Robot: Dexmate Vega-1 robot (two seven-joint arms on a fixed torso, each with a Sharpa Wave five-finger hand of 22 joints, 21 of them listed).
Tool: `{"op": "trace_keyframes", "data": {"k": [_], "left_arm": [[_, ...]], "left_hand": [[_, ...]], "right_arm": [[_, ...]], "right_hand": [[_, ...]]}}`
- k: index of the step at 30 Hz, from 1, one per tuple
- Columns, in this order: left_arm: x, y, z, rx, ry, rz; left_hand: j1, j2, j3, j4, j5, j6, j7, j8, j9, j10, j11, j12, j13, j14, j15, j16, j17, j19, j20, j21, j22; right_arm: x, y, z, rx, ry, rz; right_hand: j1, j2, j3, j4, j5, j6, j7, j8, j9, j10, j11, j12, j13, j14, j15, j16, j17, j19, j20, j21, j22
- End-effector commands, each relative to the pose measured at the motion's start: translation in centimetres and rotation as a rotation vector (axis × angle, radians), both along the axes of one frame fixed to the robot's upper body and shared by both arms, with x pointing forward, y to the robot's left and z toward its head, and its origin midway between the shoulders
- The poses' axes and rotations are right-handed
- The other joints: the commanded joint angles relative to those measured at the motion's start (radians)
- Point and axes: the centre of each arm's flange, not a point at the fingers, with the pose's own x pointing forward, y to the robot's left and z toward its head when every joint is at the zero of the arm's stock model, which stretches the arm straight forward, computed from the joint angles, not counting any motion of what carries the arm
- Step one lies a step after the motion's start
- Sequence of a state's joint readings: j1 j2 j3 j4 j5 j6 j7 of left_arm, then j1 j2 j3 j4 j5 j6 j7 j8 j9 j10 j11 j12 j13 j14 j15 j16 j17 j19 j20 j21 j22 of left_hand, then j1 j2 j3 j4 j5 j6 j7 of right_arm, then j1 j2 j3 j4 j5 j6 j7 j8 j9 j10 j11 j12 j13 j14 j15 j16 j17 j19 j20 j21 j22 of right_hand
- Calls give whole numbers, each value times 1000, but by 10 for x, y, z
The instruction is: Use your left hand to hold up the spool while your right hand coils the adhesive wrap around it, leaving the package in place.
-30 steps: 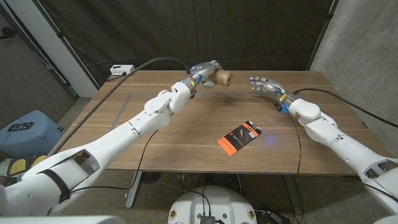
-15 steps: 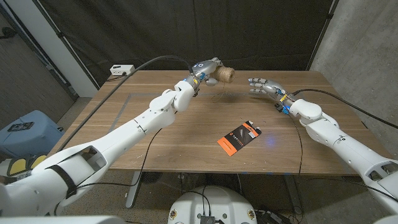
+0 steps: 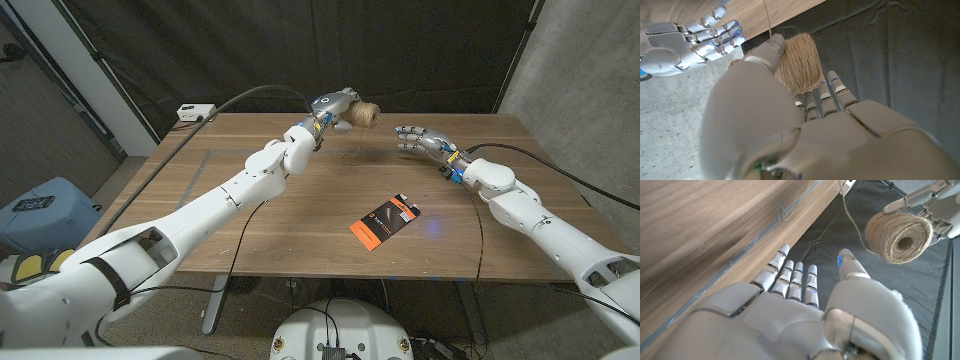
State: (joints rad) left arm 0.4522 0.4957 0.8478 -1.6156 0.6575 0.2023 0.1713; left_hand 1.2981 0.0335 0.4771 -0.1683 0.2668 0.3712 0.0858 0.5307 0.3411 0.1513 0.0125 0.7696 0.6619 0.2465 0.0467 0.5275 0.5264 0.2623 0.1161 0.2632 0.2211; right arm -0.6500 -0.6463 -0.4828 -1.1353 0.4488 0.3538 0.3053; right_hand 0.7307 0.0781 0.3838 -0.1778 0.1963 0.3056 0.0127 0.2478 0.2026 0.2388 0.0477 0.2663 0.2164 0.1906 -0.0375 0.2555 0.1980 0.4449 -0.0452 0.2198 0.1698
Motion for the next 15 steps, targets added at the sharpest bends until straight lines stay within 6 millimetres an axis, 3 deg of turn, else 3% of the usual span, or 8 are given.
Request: {"op": "trace_keyframes", "data": {"k": [1, 15], "left_arm": [[5, -1, 6, 2, -10, -1], [10, -1, 10, -20, -3, -7]], "left_hand": [[-1, 14, 13, 6, 8, 7, 3, 54, 89, 3, 5, 4, 44, 0, 6, 1, 3, -4, -3, -4, 2], [-2, 14, 13, 6, 10, 6, 3, 56, 90, 5, 5, 5, 46, -1, 6, 3, 5, -5, -2, -4, 2]], "right_arm": [[1, 15, 3, 7, 2, 49], [2, 30, 11, 2, -18, 90]], "right_hand": [[16, -1, 8, -1, 5, 14, 0, 6, 3, 15, 1, 4, 5, 16, -22, 6, 2, 12, -36, 0, 3], [23, -8, 0, 5, 2, 20, 1, 5, 4, 24, 0, 4, 8, 29, -26, 8, 4, 25, -34, 1, 4]]}}
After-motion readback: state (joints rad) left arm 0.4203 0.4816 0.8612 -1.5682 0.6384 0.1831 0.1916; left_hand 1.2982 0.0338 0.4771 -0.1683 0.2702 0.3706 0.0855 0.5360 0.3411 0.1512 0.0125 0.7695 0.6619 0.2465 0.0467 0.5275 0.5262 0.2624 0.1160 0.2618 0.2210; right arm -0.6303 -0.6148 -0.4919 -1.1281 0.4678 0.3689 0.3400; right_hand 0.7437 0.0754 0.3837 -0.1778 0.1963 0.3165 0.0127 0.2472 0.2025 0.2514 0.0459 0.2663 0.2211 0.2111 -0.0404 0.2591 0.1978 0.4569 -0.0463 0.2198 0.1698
